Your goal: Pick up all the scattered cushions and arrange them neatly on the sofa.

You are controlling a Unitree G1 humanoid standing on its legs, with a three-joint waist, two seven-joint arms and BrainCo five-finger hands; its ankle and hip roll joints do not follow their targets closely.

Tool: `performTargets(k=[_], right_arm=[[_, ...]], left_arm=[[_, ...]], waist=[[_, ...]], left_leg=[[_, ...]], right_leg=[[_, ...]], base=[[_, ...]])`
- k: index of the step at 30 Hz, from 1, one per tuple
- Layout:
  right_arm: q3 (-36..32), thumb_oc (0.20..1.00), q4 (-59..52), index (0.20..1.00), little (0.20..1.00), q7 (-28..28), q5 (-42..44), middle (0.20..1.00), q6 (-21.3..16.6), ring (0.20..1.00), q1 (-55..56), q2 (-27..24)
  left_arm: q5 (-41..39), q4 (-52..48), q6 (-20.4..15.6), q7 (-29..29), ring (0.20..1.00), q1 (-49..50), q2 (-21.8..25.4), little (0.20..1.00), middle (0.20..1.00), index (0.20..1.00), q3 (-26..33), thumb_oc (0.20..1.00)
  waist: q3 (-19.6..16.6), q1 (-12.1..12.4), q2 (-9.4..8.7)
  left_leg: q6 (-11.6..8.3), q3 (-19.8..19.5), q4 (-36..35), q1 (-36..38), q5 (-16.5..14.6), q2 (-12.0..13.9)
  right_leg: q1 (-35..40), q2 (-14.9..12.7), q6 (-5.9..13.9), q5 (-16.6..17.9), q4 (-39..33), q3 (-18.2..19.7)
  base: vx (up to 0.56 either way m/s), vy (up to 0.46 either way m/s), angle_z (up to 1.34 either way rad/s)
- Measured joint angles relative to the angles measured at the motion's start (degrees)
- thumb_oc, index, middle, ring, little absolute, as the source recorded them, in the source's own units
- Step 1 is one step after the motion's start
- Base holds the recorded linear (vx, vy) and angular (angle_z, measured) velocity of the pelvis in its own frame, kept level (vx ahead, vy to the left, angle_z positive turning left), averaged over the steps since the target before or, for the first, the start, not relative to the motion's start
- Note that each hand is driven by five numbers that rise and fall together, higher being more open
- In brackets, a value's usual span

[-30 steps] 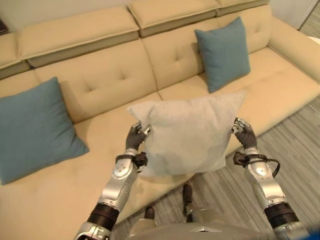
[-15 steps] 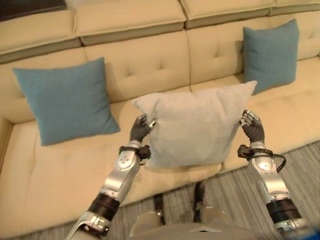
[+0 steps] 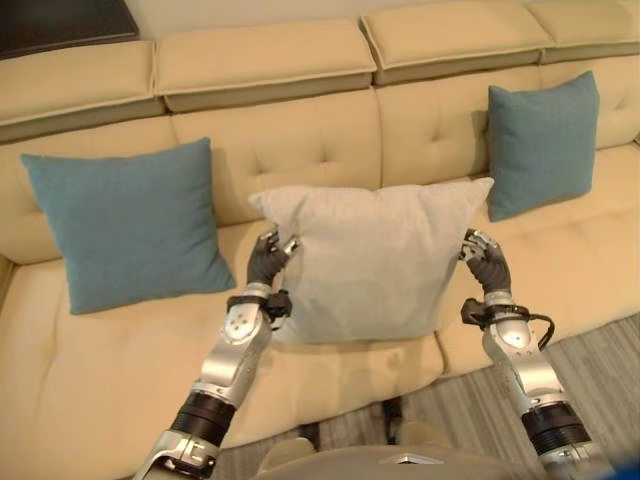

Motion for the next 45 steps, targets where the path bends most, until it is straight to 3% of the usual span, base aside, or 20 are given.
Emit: performTargets(k=[5,11,20,21,29,45], right_arm=[[0.2,0.2,-0.4,0.2,0.2,-1.0,0.0,0.2,0.0,0.2,-4.1,-3.1],[1.5,0.2,0.3,0.2,0.2,-4.0,0.0,0.2,0.0,0.2,-11.9,-3.1],[6.2,0.2,11.6,0.2,0.2,-7.9,0.1,0.2,0.0,0.2,-29.6,-8.6],[7.7,0.2,14.3,0.2,0.2,-8.7,0.2,0.2,0.3,0.2,-34.8,-9.9],[11.4,0.2,21.1,0.2,0.2,-12.3,0.9,0.2,0.8,0.2,-48.8,-9.9],[14.6,0.2,22.4,0.2,0.2,-13.0,1.7,0.2,0.8,0.2,-50.2,-11.3]], left_arm=[[-0.1,-2.0,0.0,1.8,0.2,-3.6,-1.5,0.2,0.2,0.2,-0.9,0.2],[-0.2,-0.1,-1.3,5.4,0.2,-9.5,-2.1,0.2,0.2,0.2,-1.6,0.2],[-1.2,10.5,-2.3,8.5,0.2,-24.8,0.9,0.2,0.2,0.2,-5.5,0.2],[-1.8,13.7,-2.5,9.3,0.2,-30.2,1.1,0.2,0.2,0.2,-6.9,0.2],[-5.3,22.9,-3.6,13.3,0.2,-44.4,2.5,0.2,0.2,0.2,-8.8,0.2],[-5.7,22.8,-4.9,15.1,0.2,-44.9,2.5,0.2,0.2,0.2,-8.9,0.2]], waist=[[-0.3,-0.4,0.38],[-0.5,-0.1,1.39],[2.1,-0.2,3.9],[3.4,0.0,4.19],[6.3,-0.5,4.6],[6.8,-0.4,4.34]], left_leg=[[-2.07,-3.1,0.0,-2.1,0.7,2.0],[-2.23,-4.2,0.1,-5.6,1.9,1.5],[-1.74,-4.5,0.4,-16.8,5.2,0.1],[-1.68,-4.5,0.3,-19.1,5.8,0.0],[-2.11,-4.5,0.1,-23.1,6.3,0.3],[-2.28,-5.1,0.1,-24.0,6.4,-0.1]], right_leg=[[-0.7,1.7,-1.48,-0.7,-0.2,-2.9],[-3.9,1.5,-2.38,0.2,0.0,-3.8],[-14.8,-0.1,-1.95,3.6,0.1,-3.9],[-17.0,-0.4,-1.99,4.1,0.1,-3.9],[-21.4,0.0,-2.57,4.7,0.2,-4.0],[-21.9,-0.2,-2.57,4.8,0.2,-4.7]], base=[[0.06,-0.091,0.25],[-0.08,-0.032,0.11],[-0.12,-0.003,0.03],[-0.04,-0.027,0.0],[0.0,-0.005,-0.02],[0.0,0.0,0.01]])
